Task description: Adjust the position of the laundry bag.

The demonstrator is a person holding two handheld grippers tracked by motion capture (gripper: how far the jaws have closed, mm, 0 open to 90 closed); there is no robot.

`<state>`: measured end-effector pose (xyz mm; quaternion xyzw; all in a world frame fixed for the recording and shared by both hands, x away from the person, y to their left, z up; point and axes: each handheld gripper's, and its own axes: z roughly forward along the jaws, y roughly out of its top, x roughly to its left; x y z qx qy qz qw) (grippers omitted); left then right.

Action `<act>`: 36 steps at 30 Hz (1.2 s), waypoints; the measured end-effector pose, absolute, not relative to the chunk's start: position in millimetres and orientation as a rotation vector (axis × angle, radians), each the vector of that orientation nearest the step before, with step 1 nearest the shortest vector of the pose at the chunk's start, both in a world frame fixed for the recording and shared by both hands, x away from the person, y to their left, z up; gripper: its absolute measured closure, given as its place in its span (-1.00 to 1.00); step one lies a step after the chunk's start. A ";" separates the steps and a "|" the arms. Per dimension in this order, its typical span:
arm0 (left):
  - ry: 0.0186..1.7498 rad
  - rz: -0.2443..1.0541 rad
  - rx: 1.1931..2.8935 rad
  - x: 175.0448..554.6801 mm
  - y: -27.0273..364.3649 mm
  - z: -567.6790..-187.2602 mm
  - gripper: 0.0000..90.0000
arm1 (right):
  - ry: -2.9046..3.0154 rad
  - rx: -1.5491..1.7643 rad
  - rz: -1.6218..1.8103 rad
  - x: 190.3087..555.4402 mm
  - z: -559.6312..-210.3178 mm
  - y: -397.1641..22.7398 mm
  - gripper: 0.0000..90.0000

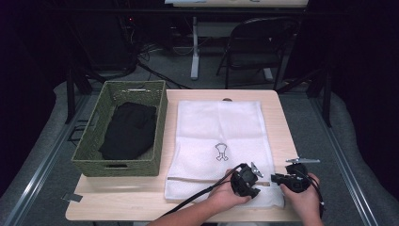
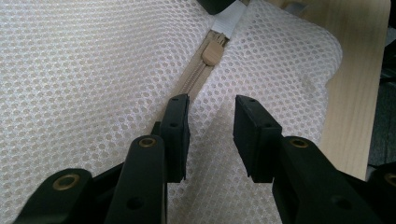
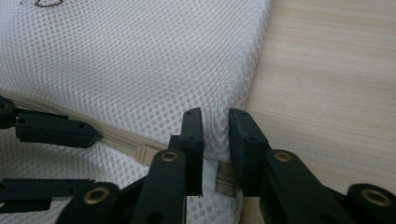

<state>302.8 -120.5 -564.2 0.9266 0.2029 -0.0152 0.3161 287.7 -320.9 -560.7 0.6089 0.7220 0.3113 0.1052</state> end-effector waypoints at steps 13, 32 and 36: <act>0.539 -0.042 2.442 302.9 -120.0 -564.8 0.48 | 2.148 1.719 0.963 286.0 -550.2 -317.7 0.93; 0.533 -0.046 2.420 305.1 -118.1 -566.7 0.51 | 2.121 1.664 1.140 281.9 -526.2 -318.9 0.95; 0.537 -0.048 2.416 305.5 -117.6 -567.2 0.51 | 2.132 1.650 1.136 281.9 -522.7 -316.7 0.95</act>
